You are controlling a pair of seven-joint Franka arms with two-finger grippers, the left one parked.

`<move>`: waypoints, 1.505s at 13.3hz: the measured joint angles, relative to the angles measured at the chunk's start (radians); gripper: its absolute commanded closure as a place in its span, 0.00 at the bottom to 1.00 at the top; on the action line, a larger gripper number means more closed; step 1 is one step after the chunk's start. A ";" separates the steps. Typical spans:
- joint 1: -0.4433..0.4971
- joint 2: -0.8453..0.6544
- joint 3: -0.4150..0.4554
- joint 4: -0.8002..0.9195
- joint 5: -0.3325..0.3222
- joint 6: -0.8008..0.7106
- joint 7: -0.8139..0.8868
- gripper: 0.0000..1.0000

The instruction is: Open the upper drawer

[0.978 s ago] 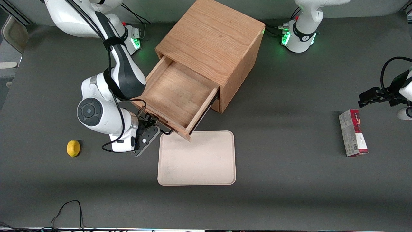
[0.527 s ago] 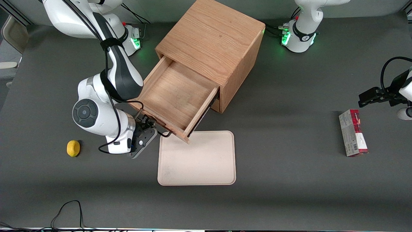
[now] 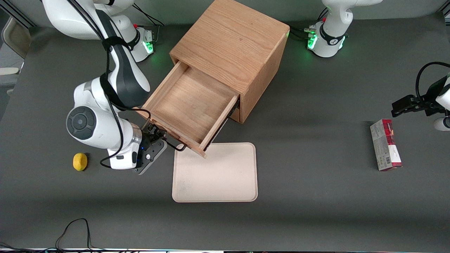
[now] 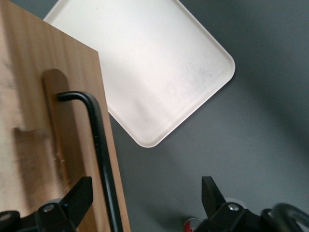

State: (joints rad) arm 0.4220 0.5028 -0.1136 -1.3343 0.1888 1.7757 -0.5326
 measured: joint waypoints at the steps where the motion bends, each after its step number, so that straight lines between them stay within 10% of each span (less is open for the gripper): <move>1: -0.001 -0.002 -0.001 0.029 0.000 -0.032 0.000 0.00; 15: -0.014 -0.217 -0.211 0.150 -0.081 -0.350 0.328 0.00; 20: -0.152 -0.300 -0.116 0.051 -0.147 -0.318 0.435 0.00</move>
State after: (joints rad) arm 0.2699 0.2023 -0.2297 -1.2834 0.0415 1.4579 -0.0977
